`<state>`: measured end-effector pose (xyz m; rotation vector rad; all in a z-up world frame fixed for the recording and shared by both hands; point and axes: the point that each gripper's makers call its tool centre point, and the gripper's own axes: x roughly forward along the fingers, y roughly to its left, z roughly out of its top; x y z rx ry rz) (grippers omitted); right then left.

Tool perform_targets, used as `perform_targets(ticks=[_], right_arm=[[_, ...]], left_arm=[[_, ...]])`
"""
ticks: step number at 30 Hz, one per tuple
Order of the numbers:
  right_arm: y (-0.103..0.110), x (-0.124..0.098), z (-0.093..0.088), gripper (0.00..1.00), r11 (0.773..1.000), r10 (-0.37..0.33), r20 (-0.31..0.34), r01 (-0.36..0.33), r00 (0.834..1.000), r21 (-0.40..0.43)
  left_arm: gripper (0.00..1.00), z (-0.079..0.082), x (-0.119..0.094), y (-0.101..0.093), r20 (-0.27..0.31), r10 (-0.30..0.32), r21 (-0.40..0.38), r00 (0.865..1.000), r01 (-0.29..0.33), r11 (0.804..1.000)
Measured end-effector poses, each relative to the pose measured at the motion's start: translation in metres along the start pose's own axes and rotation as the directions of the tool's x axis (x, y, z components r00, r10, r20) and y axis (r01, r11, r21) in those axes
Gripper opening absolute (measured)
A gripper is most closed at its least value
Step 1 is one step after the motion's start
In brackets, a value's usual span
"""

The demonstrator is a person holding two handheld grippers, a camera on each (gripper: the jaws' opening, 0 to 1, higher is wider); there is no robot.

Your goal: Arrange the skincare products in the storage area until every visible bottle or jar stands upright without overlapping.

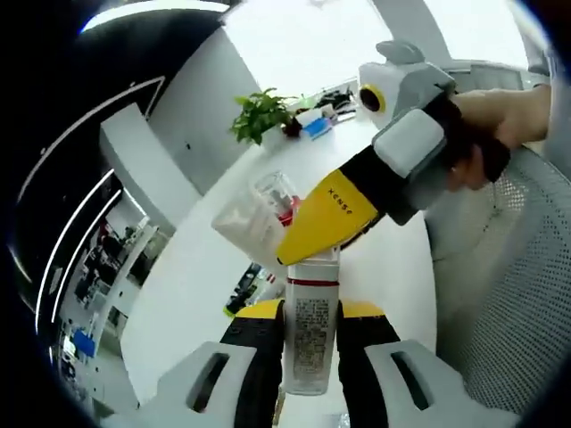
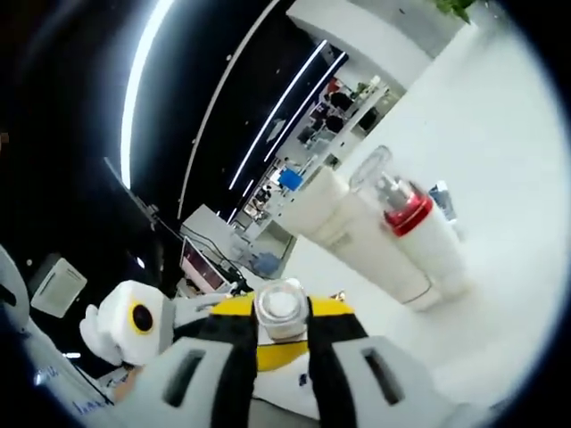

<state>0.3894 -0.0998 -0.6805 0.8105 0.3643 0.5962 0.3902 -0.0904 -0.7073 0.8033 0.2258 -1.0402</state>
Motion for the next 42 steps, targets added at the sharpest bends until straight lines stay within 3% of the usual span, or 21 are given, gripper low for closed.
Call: perform_targets(ticks=[5, 7, 9, 11, 13, 16, 17, 20, 21, 22, 24, 26, 27, 28, 29, 31, 34, 36, 39, 41, 42], right_arm=[[0.002, 0.0, -0.004, 0.21, 1.0, 0.012, -0.028, -0.013, 1.0, -0.018], [0.005, -0.001, -0.009, 0.22, 0.998, 0.034, -0.06, -0.037, 0.998, -0.055], [0.006, -0.002, -0.01, 0.23, 0.997, 0.04, -0.068, -0.045, 0.997, -0.068], [0.012, -0.006, -0.006, 0.23, 0.993, 0.071, -0.061, -0.076, 0.996, -0.094], [0.014, -0.009, -0.003, 0.24, 0.991, 0.083, -0.053, -0.088, 0.995, -0.101], [0.017, -0.011, 0.0, 0.25, 0.986, 0.103, -0.058, -0.11, 0.993, -0.124], [0.018, -0.012, 0.001, 0.26, 0.983, 0.115, -0.061, -0.122, 0.991, -0.133], [0.02, -0.012, 0.0, 0.28, 0.978, 0.135, -0.075, -0.145, 0.988, -0.15], [0.021, -0.012, 0.0, 0.28, 0.976, 0.139, -0.079, -0.15, 0.987, -0.159], [0.022, -0.012, 0.0, 0.28, 0.973, 0.145, -0.084, -0.157, 0.986, -0.169], [0.026, -0.013, -0.003, 0.28, 0.966, 0.172, -0.1, -0.187, 0.98, -0.176], [0.03, -0.013, -0.005, 0.27, 0.961, 0.193, -0.11, -0.21, 0.975, -0.179], [0.034, -0.014, -0.006, 0.28, 0.955, 0.214, -0.117, -0.233, 0.97, -0.183], [0.036, -0.015, -0.005, 0.29, 0.952, 0.23, -0.12, -0.249, 0.966, -0.18], [0.037, -0.016, -0.005, 0.29, 0.95, 0.235, -0.121, -0.254, 0.965, -0.181], [0.043, -0.019, -0.007, 0.29, 0.938, 0.27, -0.145, -0.294, 0.952, -0.183], [0.049, -0.022, -0.01, 0.3, 0.921, 0.31, -0.174, -0.341, 0.935, -0.191], [0.053, -0.024, -0.012, 0.27, 0.916, 0.33, -0.188, -0.362, 0.925, -0.174], [0.055, -0.023, -0.014, 0.22, 0.913, 0.338, -0.19, -0.37, 0.922, -0.17], [0.051, -0.021, -0.014, 0.22, 0.917, 0.319, -0.194, -0.354, 0.928, -0.186], [0.048, -0.02, -0.013, 0.21, 0.92, 0.298, -0.189, -0.334, 0.936, -0.204]], left_arm=[[0.18, -0.002, 0.0, -0.002, 0.002, 0.005, 0.032, 1.0, -0.005, 0.999], [0.17, -0.006, 0.0, -0.005, -0.008, -0.03, 0.013, 1.0, 0.03, 0.999], [0.17, -0.006, 0.0, -0.011, 0.014, -0.082, -0.075, 0.996, 0.083, 0.994], [0.17, -0.005, -0.002, -0.013, 0.07, -0.134, -0.213, 0.988, 0.146, 0.966], [0.17, -0.007, -0.003, -0.012, 0.089, -0.159, -0.27, 0.983, 0.178, 0.946], [0.17, -0.008, -0.005, -0.017, 0.142, -0.231, -0.388, 0.963, 0.269, 0.881], [0.17, -0.007, -0.006, -0.022, 0.168, -0.277, -0.444, 0.946, 0.324, 0.835], [0.17, 0.0, -0.012, -0.033, 0.241, -0.361, -0.514, 0.901, 0.434, 0.74], [0.17, 0.002, -0.013, -0.034, 0.263, -0.37, -0.523, 0.891, 0.454, 0.721], [0.17, 0.006, -0.016, -0.04, 0.293, -0.406, -0.536, 0.866, 0.5, 0.681], [0.17, 0.013, -0.02, -0.045, 0.343, -0.431, -0.553, 0.835, 0.55, 0.626], [0.17, 0.022, -0.026, -0.051, 0.407, -0.463, -0.569, 0.787, 0.615, 0.546], [0.17, 0.028, -0.031, -0.056, 0.444, -0.495, -0.558, 0.747, 0.663, 0.499], [0.17, 0.03, -0.033, -0.059, 0.461, -0.506, -0.555, 0.729, 0.681, 0.477], [0.17, 0.032, -0.038, -0.062, 0.485, -0.526, -0.552, 0.699, 0.711, 0.435], [0.17, 0.033, -0.044, -0.065, 0.51, -0.555, -0.531, 0.657, 0.748, 0.398], [0.17, 0.035, -0.051, -0.069, 0.528, -0.583, -0.493, 0.618, 0.782, 0.382], [0.17, 0.035, -0.052, -0.071, 0.526, -0.59, -0.492, 0.613, 0.785, 0.376], [0.17, 0.033, -0.049, -0.072, 0.513, -0.593, -0.499, 0.621, 0.777, 0.382], [0.17, 0.031, -0.047, -0.072, 0.505, -0.59, -0.492, 0.63, 0.772, 0.402], [0.17, 0.028, -0.042, -0.069, 0.487, -0.569, -0.493, 0.663, 0.746, 0.447]])
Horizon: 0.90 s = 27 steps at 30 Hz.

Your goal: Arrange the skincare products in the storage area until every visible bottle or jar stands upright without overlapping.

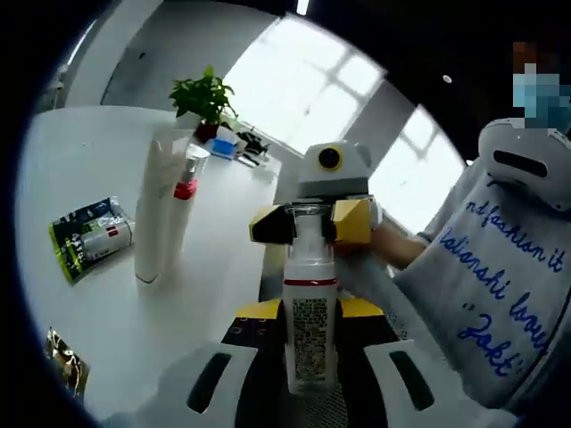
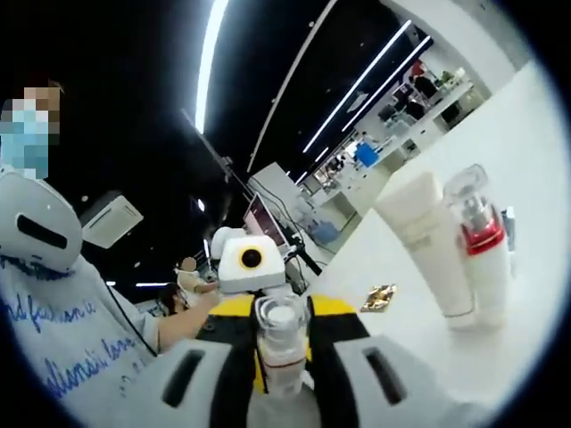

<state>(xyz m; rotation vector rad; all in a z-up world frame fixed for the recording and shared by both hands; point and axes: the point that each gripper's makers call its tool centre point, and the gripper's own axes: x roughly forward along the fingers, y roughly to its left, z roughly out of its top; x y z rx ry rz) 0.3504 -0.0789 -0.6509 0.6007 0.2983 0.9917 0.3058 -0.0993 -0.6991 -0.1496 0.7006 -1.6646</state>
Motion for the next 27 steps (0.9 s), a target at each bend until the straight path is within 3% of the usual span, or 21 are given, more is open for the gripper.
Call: perform_targets(ticks=[2, 4, 6, 9, 12, 13, 14, 16, 19, 21, 24, 27], right_arm=[[-0.012, 0.0, 0.002, 0.21, 0.998, -0.068, 0.008, 0.068, 0.998, -0.005], [-0.017, 0.0, 0.004, 0.21, 0.996, -0.091, 0.023, 0.091, 0.996, 0.024], [-0.026, -0.002, 0.006, 0.21, 0.989, -0.143, 0.035, 0.142, 0.989, 0.035], [-0.037, -0.002, 0.003, 0.21, 0.974, -0.225, 0.021, 0.225, 0.974, 0.01], [-0.045, 0.0, -0.003, 0.21, 0.956, -0.293, 0.008, 0.293, 0.956, 0.004], [-0.045, 0.001, -0.004, 0.21, 0.955, -0.295, 0.008, 0.295, 0.955, 0.002], [-0.047, 0.001, -0.006, 0.21, 0.951, -0.31, 0.005, 0.31, 0.951, 0.002], [-0.048, 0.001, -0.007, 0.21, 0.949, -0.317, 0.004, 0.317, 0.949, 0.008], [-0.048, 0.0, -0.007, 0.21, 0.948, -0.318, 0.005, 0.318, 0.948, 0.025], [-0.047, 0.0, -0.006, 0.21, 0.948, -0.318, 0.006, 0.317, 0.948, 0.035], [-0.048, 0.0, -0.005, 0.2, 0.946, -0.318, 0.012, 0.316, 0.948, 0.066], [-0.048, 0.002, -0.005, 0.21, 0.946, -0.321, 0.006, 0.321, 0.947, 0.056]], left_arm=[[0.18, 0.002, 0.0, 0.011, 0.011, 0.074, 0.034, 0.997, -0.075, 0.997], [0.19, 0.005, 0.0, 0.015, 0.011, 0.117, 0.036, 0.993, -0.117, 0.993], [0.19, 0.007, 0.0, 0.022, 0.011, 0.176, 0.087, 0.984, -0.176, 0.981], [0.2, 0.004, 0.0, 0.034, -0.04, 0.305, 0.168, 0.952, -0.294, 0.941], [0.2, -0.003, 0.002, 0.044, -0.105, 0.421, 0.284, 0.901, -0.378, 0.881], [0.21, -0.004, 0.002, 0.046, -0.115, 0.448, 0.323, 0.887, -0.393, 0.861], [0.2, -0.004, 0.001, 0.052, -0.121, 0.492, 0.376, 0.862, -0.419, 0.826], [0.2, -0.004, -0.001, 0.056, -0.125, 0.537, 0.419, 0.834, -0.446, 0.791], [0.19, -0.001, -0.003, 0.06, -0.103, 0.579, 0.459, 0.809, -0.478, 0.749], [0.19, 0.0, -0.004, 0.062, -0.089, 0.591, 0.469, 0.802, -0.489, 0.735], [0.19, 0.005, -0.009, 0.066, -0.057, 0.625, 0.512, 0.778, -0.515, 0.687], [0.18, 0.004, -0.008, 0.069, -0.053, 0.642, 0.531, 0.765, -0.523, 0.667]])
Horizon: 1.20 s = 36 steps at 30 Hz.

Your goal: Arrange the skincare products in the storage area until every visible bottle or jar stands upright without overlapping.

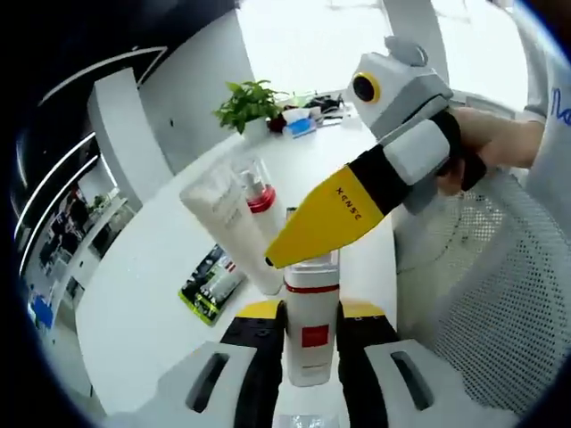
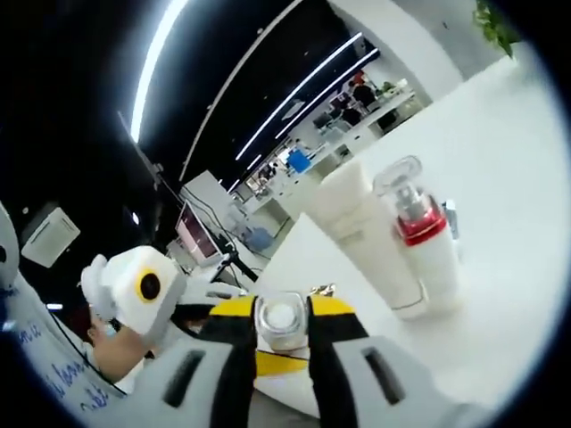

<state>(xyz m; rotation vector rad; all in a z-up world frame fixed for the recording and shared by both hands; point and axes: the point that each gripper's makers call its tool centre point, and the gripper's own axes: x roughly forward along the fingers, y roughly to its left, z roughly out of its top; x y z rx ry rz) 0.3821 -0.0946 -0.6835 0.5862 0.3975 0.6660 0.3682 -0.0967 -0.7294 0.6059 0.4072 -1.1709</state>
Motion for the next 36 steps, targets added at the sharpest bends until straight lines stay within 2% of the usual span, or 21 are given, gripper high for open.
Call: perform_targets(ticks=[5, 7, 9, 11, 14, 18, 21, 23, 25, 29, 31, 33, 34, 35, 36], right_arm=[[-0.001, 0.001, -0.003, 0.21, 1.0, -0.018, -0.016, 0.017, 1.0, -0.026], [-0.002, 0.0, -0.001, 0.22, 0.999, -0.024, -0.006, 0.024, 1.0, -0.04], [-0.003, -0.001, 0.002, 0.22, 0.998, -0.031, 0.01, 0.031, 0.999, -0.052], [-0.007, -0.003, 0.006, 0.22, 0.992, -0.059, 0.025, 0.062, 0.998, -0.11], [-0.006, -0.007, 0.008, 0.24, 0.984, -0.075, 0.022, 0.078, 0.997, -0.158], [-0.01, -0.01, 0.008, 0.22, 0.977, -0.097, 0.015, 0.098, 0.995, -0.188], [-0.014, -0.012, 0.011, 0.2, 0.98, -0.102, 0.03, 0.106, 0.994, -0.169], [-0.014, -0.012, 0.008, 0.19, 0.979, -0.097, 0.014, 0.098, 0.995, -0.176], [-0.012, -0.013, 0.006, 0.19, 0.971, -0.078, -0.01, 0.074, 0.997, -0.226], [-0.009, -0.014, 0.007, 0.18, 0.963, -0.037, -0.033, 0.027, 0.999, -0.267], [-0.006, -0.014, 0.011, 0.18, 0.952, -0.011, -0.05, -0.005, 0.999, -0.305], [-0.004, -0.014, 0.012, 0.18, 0.92, 0.013, -0.091, -0.048, 0.996, -0.389], [-0.004, -0.014, 0.008, 0.18, 0.889, 0.022, -0.143, -0.085, 0.99, -0.449], [-0.006, -0.014, 0.007, 0.18, 0.866, 0.013, -0.165, -0.094, 0.986, -0.491], [-0.009, -0.014, 0.005, 0.18, 0.83, -0.005, -0.201, -0.108, 0.98, -0.547]], left_arm=[[0.18, -0.004, 0.004, 0.001, -0.021, 0.026, 0.017, 0.999, -0.026, 1.0], [0.18, -0.003, 0.006, 0.001, -0.009, 0.029, -0.008, 1.0, -0.029, 1.0], [0.17, 0.0, 0.008, 0.001, 0.016, 0.024, -0.07, 1.0, -0.023, 0.997], [0.17, 0.0, 0.01, 0.004, 0.018, 0.033, -0.114, 0.999, -0.031, 0.993], [0.17, -0.004, 0.013, 0.01, 0.003, 0.065, -0.135, 0.998, -0.064, 0.989], [0.17, 0.001, 0.015, 0.008, 0.035, 0.07, -0.224, 0.997, -0.06, 0.973], [0.18, 0.001, 0.018, -0.003, 0.04, 0.034, -0.201, 0.999, -0.025, 0.979], [0.18, 0.0, 0.018, -0.004, 0.033, 0.033, -0.2, 0.999, -0.026, 0.979], [0.18, -0.001, 0.018, -0.004, 0.034, 0.021, -0.169, 0.999, -0.015, 0.985], [0.19, 0.002, 0.016, -0.006, 0.053, -0.027, -0.151, 0.998, 0.034, 0.988], [0.2, 0.005, 0.016, -0.006, 0.066, -0.043, -0.143, 0.997, 0.052, 0.988], [0.2, 0.007, 0.016, -0.006, 0.075, -0.058, -0.138, 0.995, 0.068, 0.988], [0.2, 0.008, 0.016, -0.008, 0.075, -0.076, -0.133, 0.994, 0.086, 0.987], [0.2, 0.008, 0.017, -0.009, 0.077, -0.092, -0.127, 0.993, 0.101, 0.987], [0.19, 0.007, 0.018, -0.01, 0.077, -0.099, -0.119, 0.992, 0.108, 0.987]])
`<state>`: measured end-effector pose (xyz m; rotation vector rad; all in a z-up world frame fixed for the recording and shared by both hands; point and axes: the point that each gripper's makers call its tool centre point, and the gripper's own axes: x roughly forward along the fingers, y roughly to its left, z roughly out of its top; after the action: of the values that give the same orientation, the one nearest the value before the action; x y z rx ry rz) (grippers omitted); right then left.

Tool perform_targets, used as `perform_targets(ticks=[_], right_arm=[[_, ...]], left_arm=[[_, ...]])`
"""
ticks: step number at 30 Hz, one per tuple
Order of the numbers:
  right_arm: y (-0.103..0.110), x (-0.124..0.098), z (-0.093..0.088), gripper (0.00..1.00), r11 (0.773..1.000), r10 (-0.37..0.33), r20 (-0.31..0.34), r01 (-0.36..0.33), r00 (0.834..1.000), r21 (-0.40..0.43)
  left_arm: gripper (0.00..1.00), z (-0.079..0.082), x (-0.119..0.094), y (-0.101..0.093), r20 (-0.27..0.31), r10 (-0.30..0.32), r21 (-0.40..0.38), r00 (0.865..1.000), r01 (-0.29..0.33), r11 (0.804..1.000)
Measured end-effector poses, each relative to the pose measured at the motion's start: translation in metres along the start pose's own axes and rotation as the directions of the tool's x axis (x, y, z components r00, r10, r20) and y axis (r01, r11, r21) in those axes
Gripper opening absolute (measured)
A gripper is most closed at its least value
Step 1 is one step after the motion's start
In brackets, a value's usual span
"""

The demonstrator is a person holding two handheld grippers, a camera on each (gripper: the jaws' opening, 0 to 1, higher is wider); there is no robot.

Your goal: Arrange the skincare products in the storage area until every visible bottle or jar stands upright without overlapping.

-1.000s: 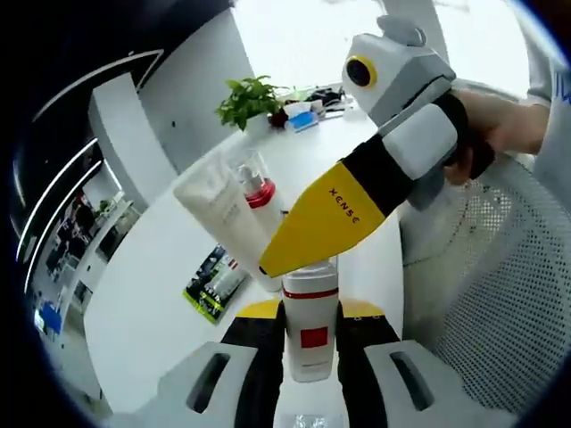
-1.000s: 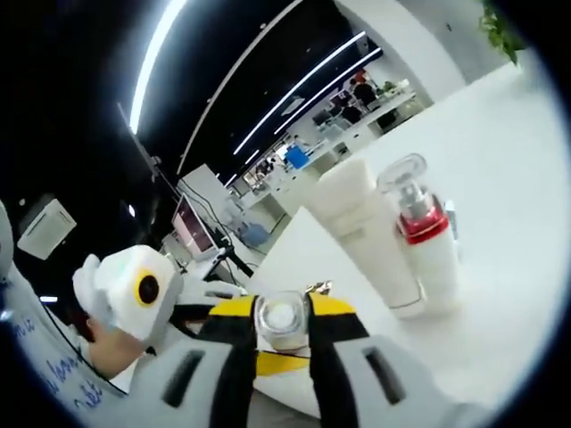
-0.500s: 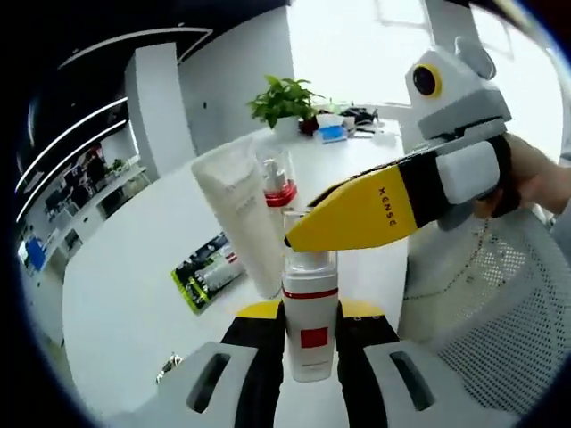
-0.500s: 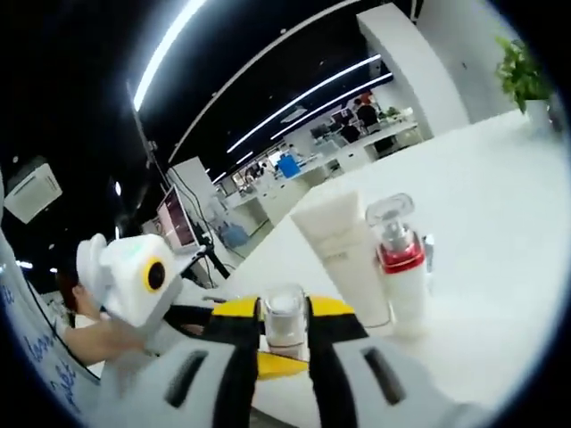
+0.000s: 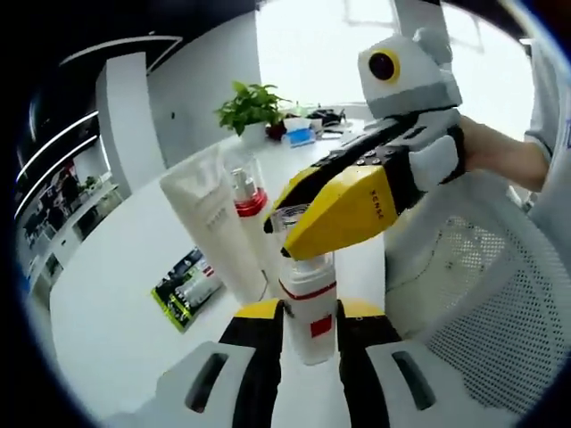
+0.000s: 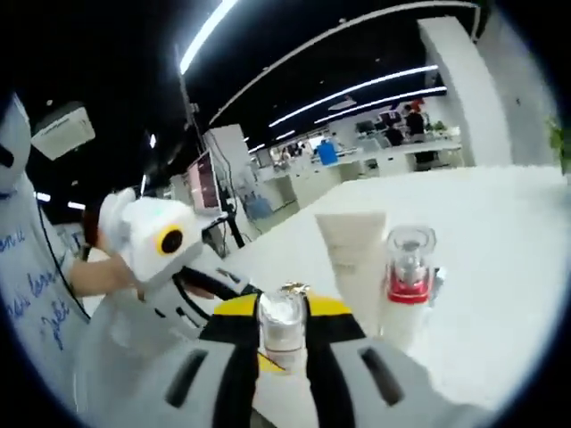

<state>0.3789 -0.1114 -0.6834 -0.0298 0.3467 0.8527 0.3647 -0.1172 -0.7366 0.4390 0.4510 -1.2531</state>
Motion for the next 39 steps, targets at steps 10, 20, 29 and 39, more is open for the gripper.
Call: perform_targets(ticks=[10, 20, 29, 39], right_arm=[[0.011, 0.0, -0.009, 0.18, 0.954, 0.188, -0.116, -0.209, 0.975, -0.214], [0.015, -0.003, -0.012, 0.18, 0.891, 0.346, -0.122, -0.367, 0.93, -0.267], [0.008, -0.001, -0.018, 0.19, 0.909, 0.315, -0.092, -0.328, 0.945, -0.257], [-0.022, -0.01, -0.006, 0.22, 0.986, 0.03, 0.014, -0.027, 0.999, -0.164]], left_arm=[[0.22, -0.006, 0.018, -0.003, -0.031, -0.054, 0.045, 0.998, 0.055, 0.997], [0.22, -0.005, 0.031, -0.009, -0.029, -0.111, 0.061, 0.993, 0.112, 0.992], [0.19, -0.008, 0.042, -0.007, -0.027, -0.103, 0.008, 0.994, 0.103, 0.995], [0.18, 0.007, 0.048, 0.008, 0.034, -0.018, -0.101, 0.999, 0.022, 0.995]])
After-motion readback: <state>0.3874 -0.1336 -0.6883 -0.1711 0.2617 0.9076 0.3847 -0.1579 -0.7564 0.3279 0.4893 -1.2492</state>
